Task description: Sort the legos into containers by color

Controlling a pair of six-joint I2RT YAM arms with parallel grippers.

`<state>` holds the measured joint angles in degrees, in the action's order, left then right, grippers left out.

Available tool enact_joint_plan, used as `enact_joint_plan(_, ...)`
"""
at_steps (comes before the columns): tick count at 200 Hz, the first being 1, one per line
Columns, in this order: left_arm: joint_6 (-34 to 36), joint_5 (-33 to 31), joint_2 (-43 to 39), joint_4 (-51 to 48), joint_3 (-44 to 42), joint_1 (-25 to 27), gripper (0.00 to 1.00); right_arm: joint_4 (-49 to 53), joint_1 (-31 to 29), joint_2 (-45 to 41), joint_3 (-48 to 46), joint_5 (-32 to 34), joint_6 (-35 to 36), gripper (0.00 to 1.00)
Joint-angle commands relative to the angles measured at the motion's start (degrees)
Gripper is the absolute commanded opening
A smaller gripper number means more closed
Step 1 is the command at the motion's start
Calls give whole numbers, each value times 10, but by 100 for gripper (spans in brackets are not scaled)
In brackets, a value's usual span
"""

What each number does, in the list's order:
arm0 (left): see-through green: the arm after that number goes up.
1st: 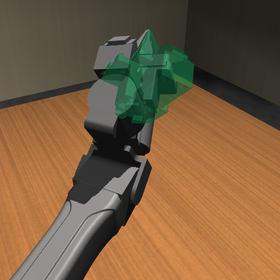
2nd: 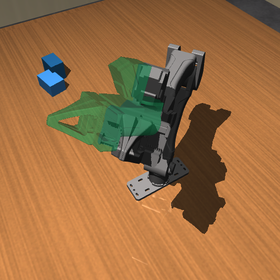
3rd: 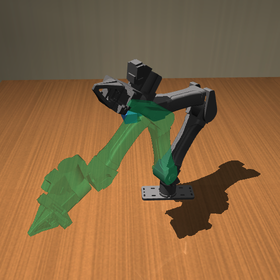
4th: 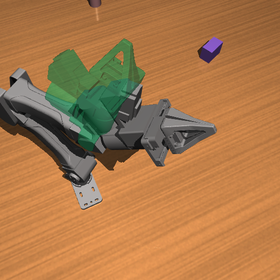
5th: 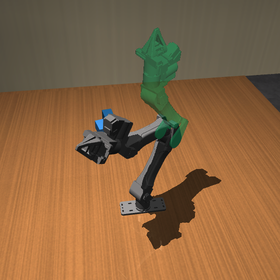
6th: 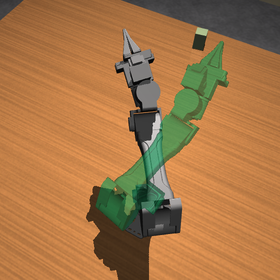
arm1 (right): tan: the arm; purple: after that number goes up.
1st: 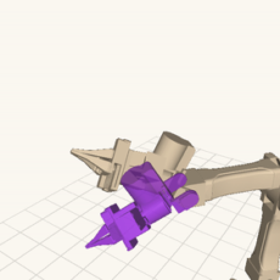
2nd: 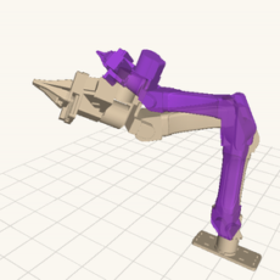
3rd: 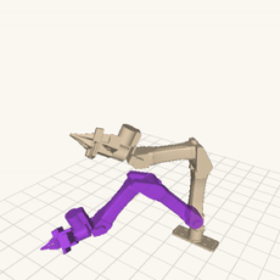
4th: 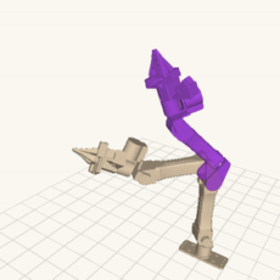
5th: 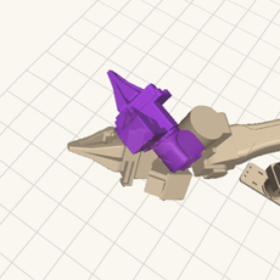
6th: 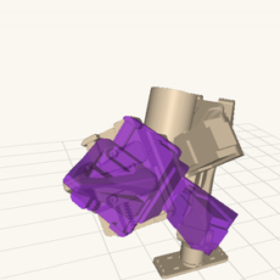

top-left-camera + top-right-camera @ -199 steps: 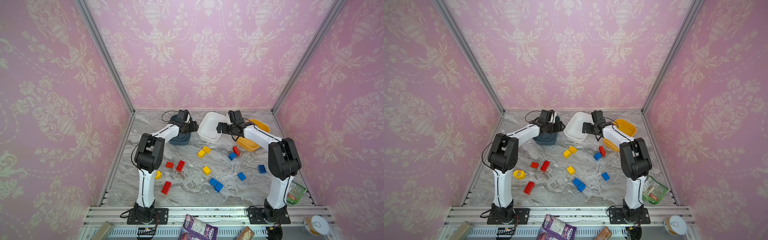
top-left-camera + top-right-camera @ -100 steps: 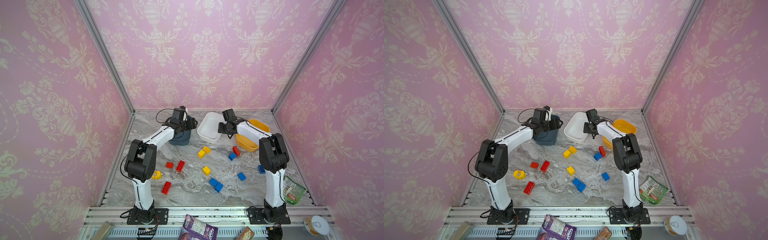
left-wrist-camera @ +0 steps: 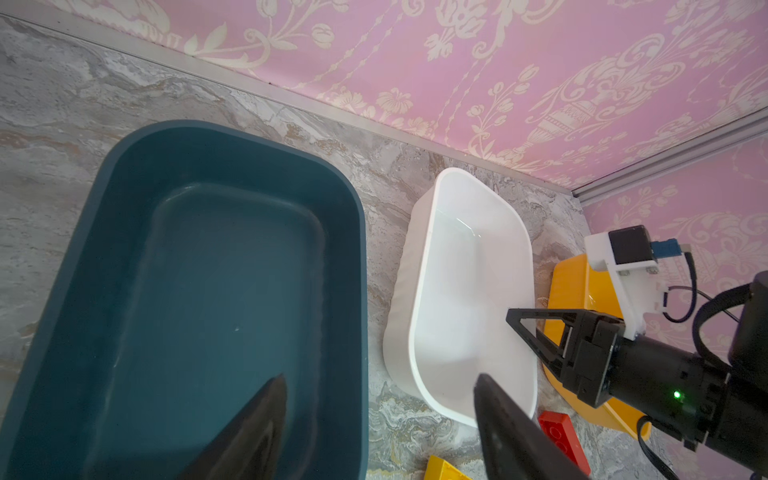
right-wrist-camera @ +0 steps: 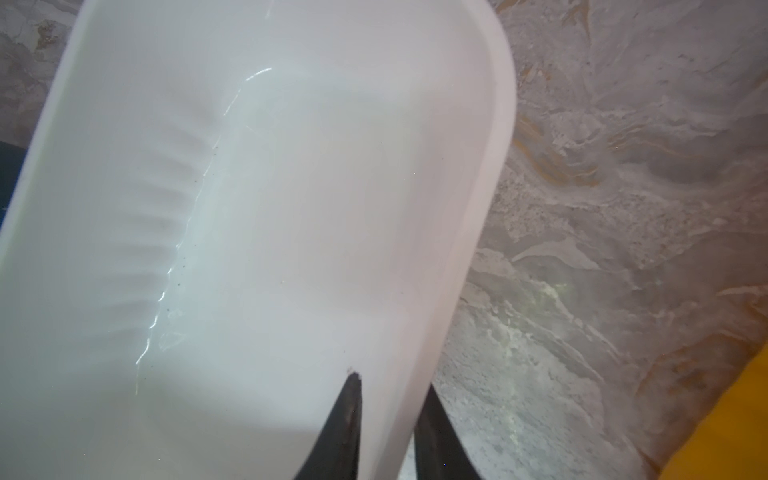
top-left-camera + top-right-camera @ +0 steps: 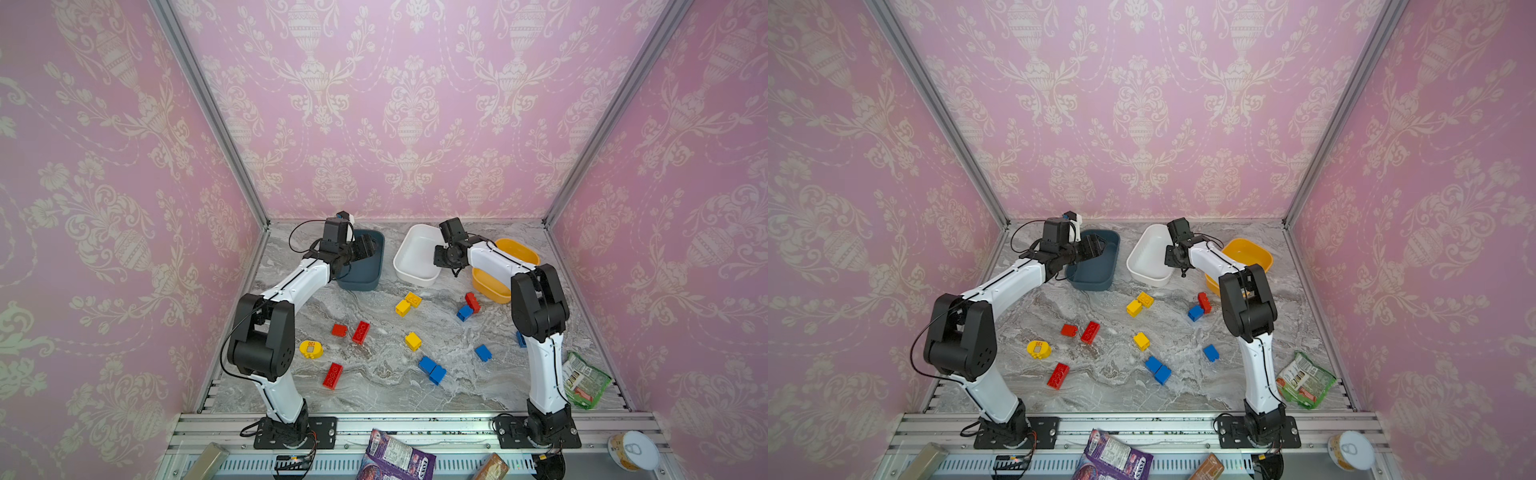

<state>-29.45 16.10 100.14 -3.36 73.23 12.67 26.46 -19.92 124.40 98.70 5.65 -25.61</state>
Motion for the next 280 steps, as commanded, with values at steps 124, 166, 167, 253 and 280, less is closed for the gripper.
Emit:
enact_joint_plan(124,10,-19,-79,-8,-53,-45,74,46,-27,40,69,3,9,11)
enact_joint_plan(166,10,-19,-80,-9,-55,-46,74,48,-31,41,71,-3,8,11)
enact_joint_plan(167,10,-19,-80,-9,-55,-46,74,48,-32,41,71,-4,8,11)
enact_joint_plan(253,11,-25,-86,-9,-59,-47,74,44,-41,41,71,-19,-4,11)
enact_joint_plan(280,11,-27,-88,-8,-60,-46,74,44,-44,41,70,-23,-8,12)
